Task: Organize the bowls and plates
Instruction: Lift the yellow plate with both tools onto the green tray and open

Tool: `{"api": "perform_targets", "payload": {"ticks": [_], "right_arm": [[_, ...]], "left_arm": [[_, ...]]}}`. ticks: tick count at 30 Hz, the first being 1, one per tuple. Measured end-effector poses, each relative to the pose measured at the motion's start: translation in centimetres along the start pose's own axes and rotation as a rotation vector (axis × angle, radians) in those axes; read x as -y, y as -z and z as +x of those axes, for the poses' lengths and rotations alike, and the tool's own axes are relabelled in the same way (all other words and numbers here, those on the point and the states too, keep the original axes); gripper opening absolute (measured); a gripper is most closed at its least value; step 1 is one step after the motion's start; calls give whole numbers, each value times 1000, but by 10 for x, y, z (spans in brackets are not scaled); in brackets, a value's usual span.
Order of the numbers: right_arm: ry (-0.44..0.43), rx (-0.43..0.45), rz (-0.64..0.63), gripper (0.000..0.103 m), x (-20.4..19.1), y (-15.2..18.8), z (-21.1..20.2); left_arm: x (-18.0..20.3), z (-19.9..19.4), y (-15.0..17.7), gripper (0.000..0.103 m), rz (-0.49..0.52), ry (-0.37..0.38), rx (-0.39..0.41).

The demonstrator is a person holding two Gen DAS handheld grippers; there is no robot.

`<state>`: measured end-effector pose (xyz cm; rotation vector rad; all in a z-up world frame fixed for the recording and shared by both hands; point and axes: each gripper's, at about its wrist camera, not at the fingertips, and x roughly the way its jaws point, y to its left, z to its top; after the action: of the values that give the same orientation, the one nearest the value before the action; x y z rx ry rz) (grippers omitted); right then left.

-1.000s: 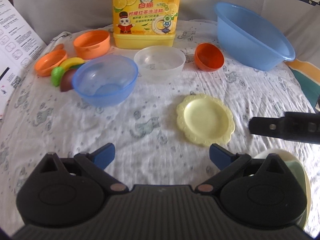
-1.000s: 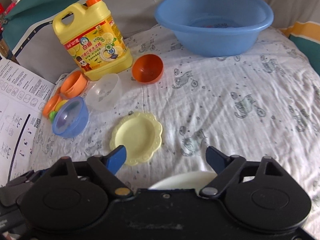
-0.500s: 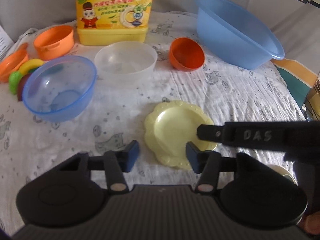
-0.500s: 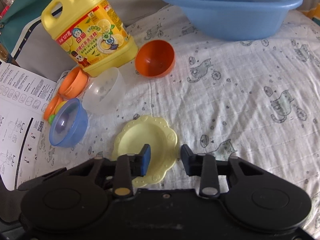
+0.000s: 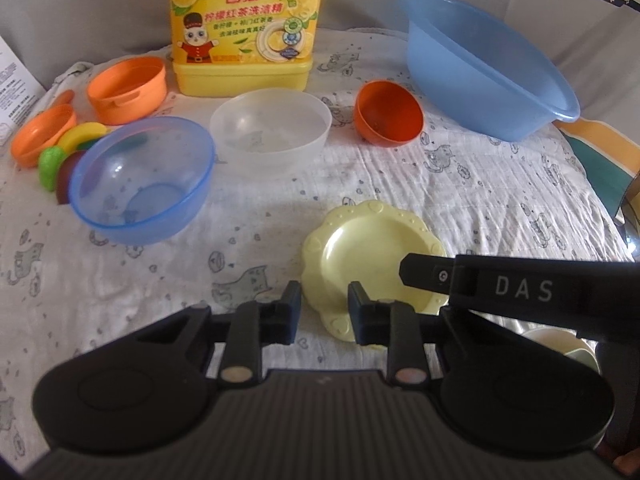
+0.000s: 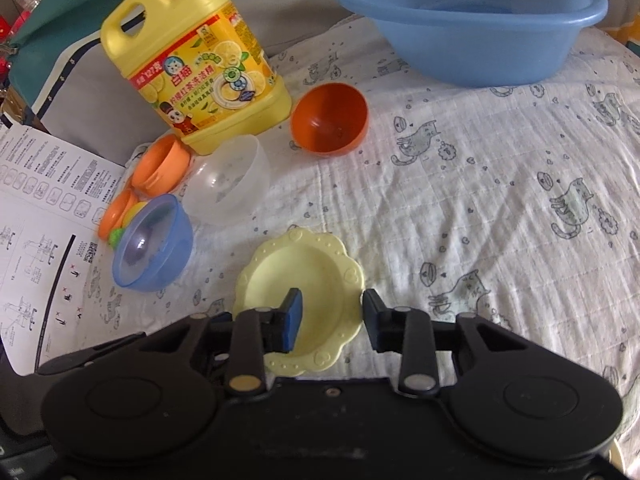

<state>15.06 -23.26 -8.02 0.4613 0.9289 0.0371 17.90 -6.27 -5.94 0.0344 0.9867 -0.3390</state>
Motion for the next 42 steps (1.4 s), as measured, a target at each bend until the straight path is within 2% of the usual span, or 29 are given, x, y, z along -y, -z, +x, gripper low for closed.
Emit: {"api": "perform_targets", "payload": {"ticks": [13, 27, 42], "right_arm": [[-30, 49, 3, 33, -2, 22, -70], [30, 78, 50, 33, 47, 67, -149], [55, 29, 95, 33, 69, 99, -152]], "left_arm": [[19, -58, 17, 25, -2, 12, 19], [83, -97, 56, 25, 77, 81, 0], [109, -88, 86, 25, 145, 70, -79]]}}
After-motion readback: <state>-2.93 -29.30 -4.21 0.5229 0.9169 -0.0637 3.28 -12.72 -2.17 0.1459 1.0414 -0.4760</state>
